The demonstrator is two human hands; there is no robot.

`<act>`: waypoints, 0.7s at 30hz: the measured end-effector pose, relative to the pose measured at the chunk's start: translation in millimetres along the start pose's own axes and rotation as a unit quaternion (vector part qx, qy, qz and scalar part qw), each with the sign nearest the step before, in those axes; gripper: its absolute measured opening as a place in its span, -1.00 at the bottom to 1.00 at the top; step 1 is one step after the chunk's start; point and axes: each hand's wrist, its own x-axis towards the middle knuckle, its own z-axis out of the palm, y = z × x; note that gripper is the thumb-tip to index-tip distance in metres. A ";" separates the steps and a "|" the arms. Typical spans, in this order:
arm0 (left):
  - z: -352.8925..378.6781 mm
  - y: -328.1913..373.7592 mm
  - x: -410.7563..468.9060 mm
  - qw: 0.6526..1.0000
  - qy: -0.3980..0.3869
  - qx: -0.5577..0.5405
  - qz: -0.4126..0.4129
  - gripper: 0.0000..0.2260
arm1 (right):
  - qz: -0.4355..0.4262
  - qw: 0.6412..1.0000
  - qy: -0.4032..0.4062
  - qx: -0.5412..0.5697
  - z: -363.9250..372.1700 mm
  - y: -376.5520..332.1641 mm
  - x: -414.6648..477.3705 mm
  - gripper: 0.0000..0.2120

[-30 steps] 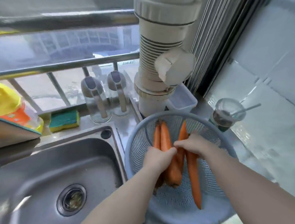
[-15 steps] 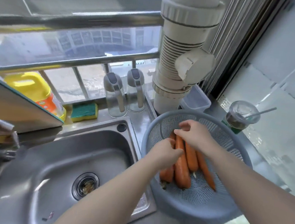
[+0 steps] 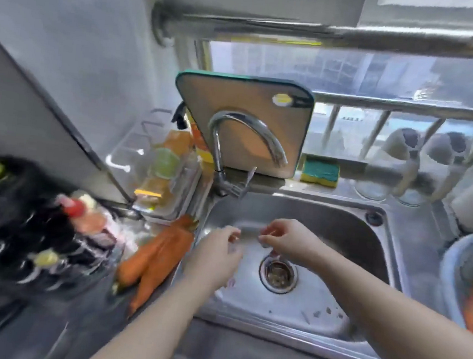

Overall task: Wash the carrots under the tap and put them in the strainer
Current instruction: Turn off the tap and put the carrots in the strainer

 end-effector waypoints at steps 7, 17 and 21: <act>-46.8 -108.1 -9.1 0.978 0.018 0.184 -0.095 -0.32 | -0.054 0.985 -0.102 -0.130 97.3 -41.9 48.0 -0.72; -43.7 -145.9 17.7 0.967 -0.073 0.214 -0.118 -0.05 | 0.121 0.974 -0.161 0.107 140.6 -57.4 61.6 -0.79; -39.2 -140.0 14.5 0.962 -0.025 0.246 -0.113 -0.10 | 0.153 0.957 -0.166 0.183 141.3 -56.8 60.7 -0.78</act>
